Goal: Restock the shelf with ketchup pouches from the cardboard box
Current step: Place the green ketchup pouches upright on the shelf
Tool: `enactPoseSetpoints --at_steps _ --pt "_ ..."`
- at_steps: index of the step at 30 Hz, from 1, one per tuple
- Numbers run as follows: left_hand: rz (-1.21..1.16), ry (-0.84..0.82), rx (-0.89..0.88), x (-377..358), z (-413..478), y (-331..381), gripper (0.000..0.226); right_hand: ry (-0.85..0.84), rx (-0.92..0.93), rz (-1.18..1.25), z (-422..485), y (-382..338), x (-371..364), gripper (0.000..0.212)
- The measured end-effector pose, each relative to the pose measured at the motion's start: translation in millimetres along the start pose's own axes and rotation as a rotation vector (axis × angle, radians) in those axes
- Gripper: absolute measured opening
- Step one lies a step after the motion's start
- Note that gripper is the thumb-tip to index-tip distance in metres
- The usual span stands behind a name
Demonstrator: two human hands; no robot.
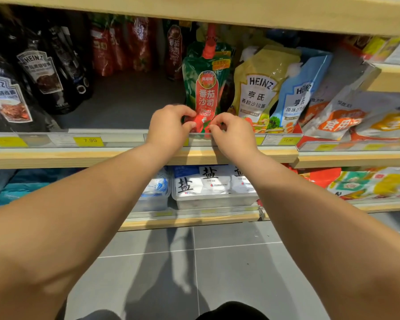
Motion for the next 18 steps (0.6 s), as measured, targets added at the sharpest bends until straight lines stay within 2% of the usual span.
enactPoseSetpoints --at_steps 6,15,18 --pt "0.093 -0.151 -0.024 -2 15 -2 0.042 -0.064 -0.075 -0.033 10 -8 -3 0.018" --pt "0.098 -0.306 0.014 -9 37 -5 0.049 -0.162 -0.154 -0.012 25 -19 -9 0.034" --pt "0.126 -0.284 -0.014 -4 35 -7 0.049 -0.182 -0.152 -0.043 23 -20 -9 0.037"
Point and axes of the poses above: each hand's wrist, its own z-axis towards the middle knuckle, its own x-axis out of the back of the hand, y = z × x, the point moved 1 cm from there along z, towards the middle knuckle, and after that the axes turned 6 degrees about y, right-handed, at the moved point
